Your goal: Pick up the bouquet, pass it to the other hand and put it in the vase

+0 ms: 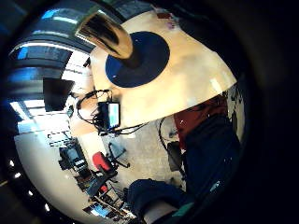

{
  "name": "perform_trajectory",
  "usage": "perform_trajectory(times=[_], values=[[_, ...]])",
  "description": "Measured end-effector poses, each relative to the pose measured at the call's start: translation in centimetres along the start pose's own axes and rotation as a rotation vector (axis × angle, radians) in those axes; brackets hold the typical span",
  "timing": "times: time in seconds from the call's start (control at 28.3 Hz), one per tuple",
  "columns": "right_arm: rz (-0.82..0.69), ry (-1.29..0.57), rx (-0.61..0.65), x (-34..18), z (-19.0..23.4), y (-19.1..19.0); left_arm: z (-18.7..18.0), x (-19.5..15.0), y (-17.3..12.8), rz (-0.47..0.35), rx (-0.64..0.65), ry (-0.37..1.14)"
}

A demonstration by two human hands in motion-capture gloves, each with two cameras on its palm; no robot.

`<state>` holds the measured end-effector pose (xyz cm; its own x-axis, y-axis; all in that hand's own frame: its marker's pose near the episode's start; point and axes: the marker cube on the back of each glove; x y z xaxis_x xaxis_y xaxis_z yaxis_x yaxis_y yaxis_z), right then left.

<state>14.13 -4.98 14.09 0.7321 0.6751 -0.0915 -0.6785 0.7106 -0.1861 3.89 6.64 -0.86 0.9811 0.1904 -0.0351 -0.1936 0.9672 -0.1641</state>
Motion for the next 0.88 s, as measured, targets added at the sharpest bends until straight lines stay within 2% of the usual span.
perform_trajectory(times=[0.25, 0.39, 0.6, 0.74, 0.88], values=[[0.033, -0.048, 0.09, -0.4, 0.8, 0.1, 0.1, 0.2, -0.8, -0.004, -0.025, -0.025], [0.025, -0.08, 0.078, -1.0, 1.6, 0.7, 0.0, 0.7, -0.8, 0.0, -0.02, -0.034], [0.175, -0.038, 0.078, -2.3, 3.7, 2.4, 0.6, 1.4, -0.2, 0.022, -0.038, -0.06], [0.209, -0.054, 0.218, -2.0, 3.6, 1.8, 1.1, 1.5, -0.2, 0.022, -0.06, -0.063], [0.222, -0.109, 0.27, -1.3, 4.0, 1.6, 1.8, 1.6, -0.8, 0.02, -0.091, -0.059]])
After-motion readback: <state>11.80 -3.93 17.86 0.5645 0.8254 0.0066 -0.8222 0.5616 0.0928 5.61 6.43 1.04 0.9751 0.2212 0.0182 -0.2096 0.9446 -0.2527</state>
